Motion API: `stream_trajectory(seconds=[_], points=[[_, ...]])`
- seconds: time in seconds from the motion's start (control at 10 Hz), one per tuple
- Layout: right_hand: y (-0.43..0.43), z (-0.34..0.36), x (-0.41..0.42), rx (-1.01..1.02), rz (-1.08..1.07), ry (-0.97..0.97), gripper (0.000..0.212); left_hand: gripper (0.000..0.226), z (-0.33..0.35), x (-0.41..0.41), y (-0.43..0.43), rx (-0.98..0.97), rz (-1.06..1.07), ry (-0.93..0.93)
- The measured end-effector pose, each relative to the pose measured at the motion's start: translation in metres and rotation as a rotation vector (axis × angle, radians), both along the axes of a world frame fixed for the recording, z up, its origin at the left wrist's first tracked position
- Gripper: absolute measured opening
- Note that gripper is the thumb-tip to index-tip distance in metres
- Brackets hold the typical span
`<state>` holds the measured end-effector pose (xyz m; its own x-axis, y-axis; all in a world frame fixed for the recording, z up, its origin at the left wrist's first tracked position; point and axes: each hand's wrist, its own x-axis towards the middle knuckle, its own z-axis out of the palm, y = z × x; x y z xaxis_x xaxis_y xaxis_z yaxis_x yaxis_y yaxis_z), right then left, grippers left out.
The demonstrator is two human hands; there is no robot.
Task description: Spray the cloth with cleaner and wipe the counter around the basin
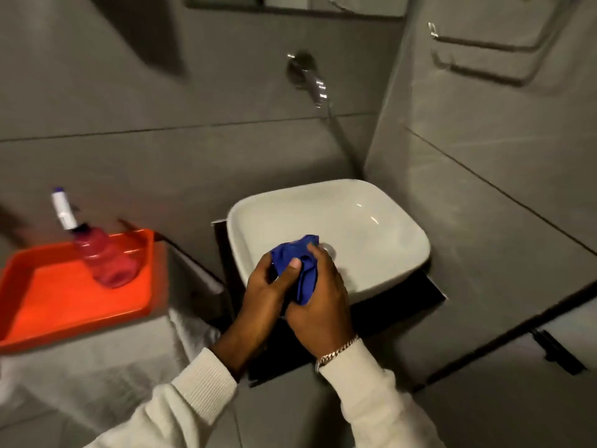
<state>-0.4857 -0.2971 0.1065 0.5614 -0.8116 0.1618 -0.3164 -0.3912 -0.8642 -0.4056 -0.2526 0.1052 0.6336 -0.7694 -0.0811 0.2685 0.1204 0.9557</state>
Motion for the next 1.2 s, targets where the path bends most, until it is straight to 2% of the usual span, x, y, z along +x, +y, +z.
stream_trajectory(seconds=[0.1, 0.2, 0.3, 0.4, 0.5, 0.7, 0.8, 0.9, 1.0, 1.1, 1.2], points=[[0.057, 0.011, 0.061, 0.022, 0.176, 0.026, 0.083, 0.031, 0.001, 0.070, 0.060, 0.038, 0.214, -0.003], [0.099, 0.012, 0.125, 0.215, 0.205, -0.093, 0.063, 0.034, -0.007, 0.141, 0.127, 0.030, 0.284, 0.115], [0.126, -0.001, 0.190, 0.444, 0.204, -0.134, 0.057, 0.036, -0.013, 0.197, 0.184, 0.006, 0.302, 0.208], [0.154, -0.022, 0.248, 0.709, 0.284, -0.081, 0.062, 0.036, -0.024, 0.241, 0.224, 0.085, 0.394, 0.233], [0.175, -0.047, 0.293, 0.707, 0.280, -0.007, 0.059, 0.036, -0.044, 0.278, 0.250, 0.263, 0.525, 0.190], [0.206, -0.096, 0.368, 0.572, 0.160, 0.076, 0.034, 0.023, -0.080, 0.336, 0.259, 0.475, 0.695, 0.049], [0.209, -0.116, 0.389, 0.556, 0.166, 0.176, 0.027, 0.044, -0.097, 0.360, 0.264, 0.630, 0.666, -0.031], [0.206, -0.130, 0.397, 0.523, 0.268, 0.296, 0.028, 0.066, -0.113, 0.377, 0.270, 0.755, 0.564, -0.018], [0.205, -0.134, 0.391, 0.463, 0.370, 0.406, 0.030, 0.059, -0.121, 0.382, 0.276, 0.757, 0.539, 0.006], [0.202, -0.123, 0.387, 0.285, 0.489, 0.531, 0.032, 0.050, -0.114, 0.388, 0.273, 0.635, 0.635, -0.060], [0.200, -0.094, 0.387, 0.032, 0.535, 0.435, 0.029, 0.047, -0.092, 0.394, 0.267, 0.567, 0.655, -0.214]])
